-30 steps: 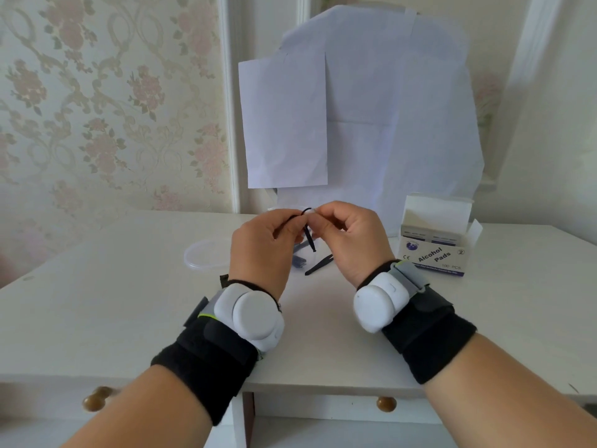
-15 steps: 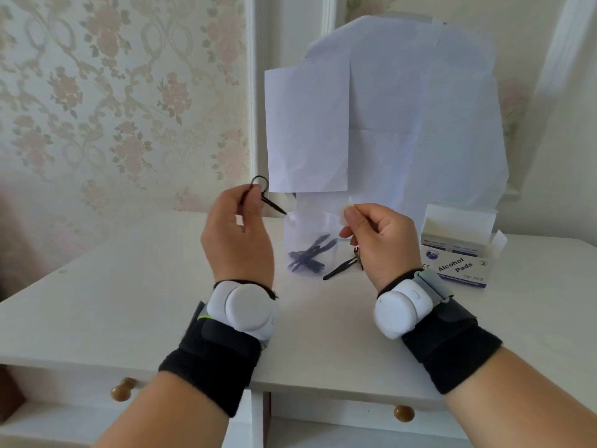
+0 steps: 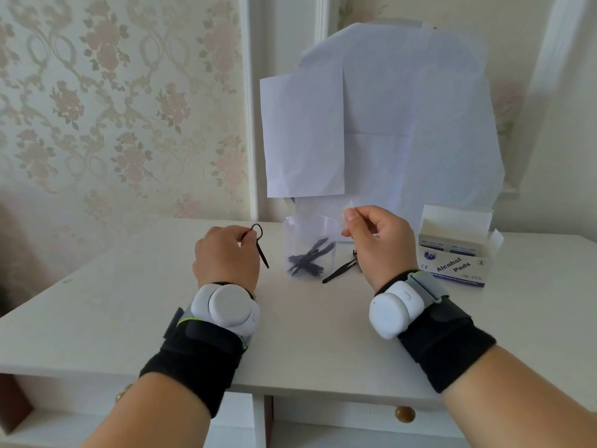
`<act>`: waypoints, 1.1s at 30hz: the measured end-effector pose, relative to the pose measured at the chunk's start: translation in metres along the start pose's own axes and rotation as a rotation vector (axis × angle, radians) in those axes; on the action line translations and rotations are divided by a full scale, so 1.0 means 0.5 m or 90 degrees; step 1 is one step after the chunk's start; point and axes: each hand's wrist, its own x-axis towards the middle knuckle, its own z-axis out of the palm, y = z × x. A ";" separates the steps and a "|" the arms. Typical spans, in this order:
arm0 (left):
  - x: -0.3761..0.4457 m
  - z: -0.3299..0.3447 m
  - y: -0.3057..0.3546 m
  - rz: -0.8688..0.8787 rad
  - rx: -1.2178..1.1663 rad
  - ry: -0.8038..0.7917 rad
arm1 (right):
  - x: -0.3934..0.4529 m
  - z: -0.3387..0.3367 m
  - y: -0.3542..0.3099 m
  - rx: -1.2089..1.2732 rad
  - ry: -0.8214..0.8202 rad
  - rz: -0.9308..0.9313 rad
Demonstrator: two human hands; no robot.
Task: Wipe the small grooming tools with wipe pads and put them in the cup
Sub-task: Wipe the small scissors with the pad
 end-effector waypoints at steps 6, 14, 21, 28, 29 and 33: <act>-0.009 0.001 0.010 -0.017 0.031 -0.068 | 0.005 -0.004 0.002 0.018 0.025 0.022; -0.024 -0.029 0.028 0.066 -0.266 0.100 | 0.005 0.003 0.008 -0.001 -0.018 0.010; -0.036 -0.007 0.055 0.163 -0.375 0.063 | -0.006 0.014 0.008 -0.095 -0.152 -0.013; -0.017 0.046 0.040 0.207 -0.132 -0.071 | -0.005 0.015 0.008 -0.014 -0.105 0.006; -0.016 0.050 0.040 0.208 -0.117 -0.078 | -0.002 0.013 0.011 0.003 -0.080 0.022; -0.014 0.050 0.037 0.182 -0.132 -0.078 | 0.010 0.004 0.015 0.034 -0.004 0.078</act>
